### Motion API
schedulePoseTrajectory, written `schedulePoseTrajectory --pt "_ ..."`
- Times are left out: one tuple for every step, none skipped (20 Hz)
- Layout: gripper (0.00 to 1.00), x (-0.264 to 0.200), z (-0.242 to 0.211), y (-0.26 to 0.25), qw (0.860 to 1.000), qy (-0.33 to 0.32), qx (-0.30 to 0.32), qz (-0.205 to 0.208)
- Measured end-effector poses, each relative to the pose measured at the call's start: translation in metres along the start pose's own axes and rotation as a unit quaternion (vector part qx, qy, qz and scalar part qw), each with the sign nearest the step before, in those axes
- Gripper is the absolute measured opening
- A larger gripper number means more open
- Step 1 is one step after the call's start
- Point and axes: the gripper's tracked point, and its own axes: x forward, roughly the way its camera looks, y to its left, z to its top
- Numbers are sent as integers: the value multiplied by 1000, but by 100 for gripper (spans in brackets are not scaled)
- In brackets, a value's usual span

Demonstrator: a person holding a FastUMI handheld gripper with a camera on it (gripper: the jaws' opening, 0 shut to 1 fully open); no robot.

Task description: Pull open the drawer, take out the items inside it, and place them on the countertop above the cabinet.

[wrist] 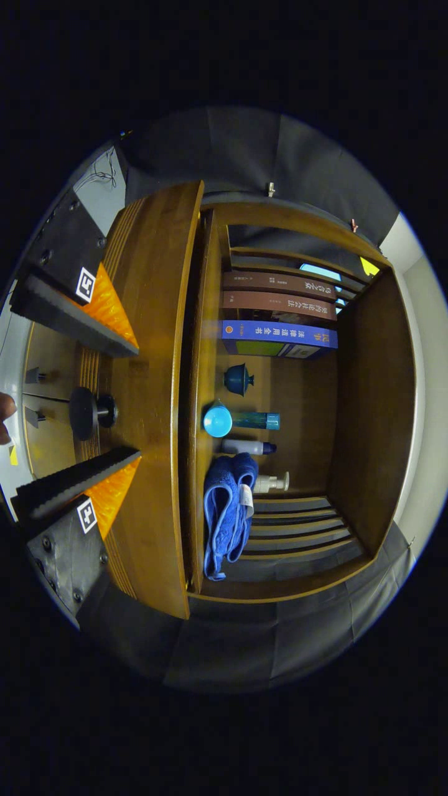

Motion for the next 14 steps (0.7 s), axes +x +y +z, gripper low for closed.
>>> schedulePoseTrajectory --pt "98 7 0 0 1000 2 -2 0" --pt "98 13 1 -1 1000 2 -3 0" --pt "98 19 1 -1 1000 5 -3 1" --pt "98 25 1 0 1000 6 -4 1" --pt "98 27 0 -1 1000 15 -6 1" --pt "98 26 2 0 1000 4 -5 -1" --pt "98 28 1 0 1000 3 -13 -1" --pt "99 25 -2 -2 1000 8 -22 -2" --pt "99 24 0 -2 1000 6 -22 -1" --pt "98 25 -1 -1 1000 10 -19 0" --pt "98 24 0 -1 1000 10 -17 2" --pt "99 24 0 0 1000 12 -15 3" --pt "99 24 -1 -1 1000 16 -19 5" --pt "98 22 -3 -1 1000 22 -19 5"
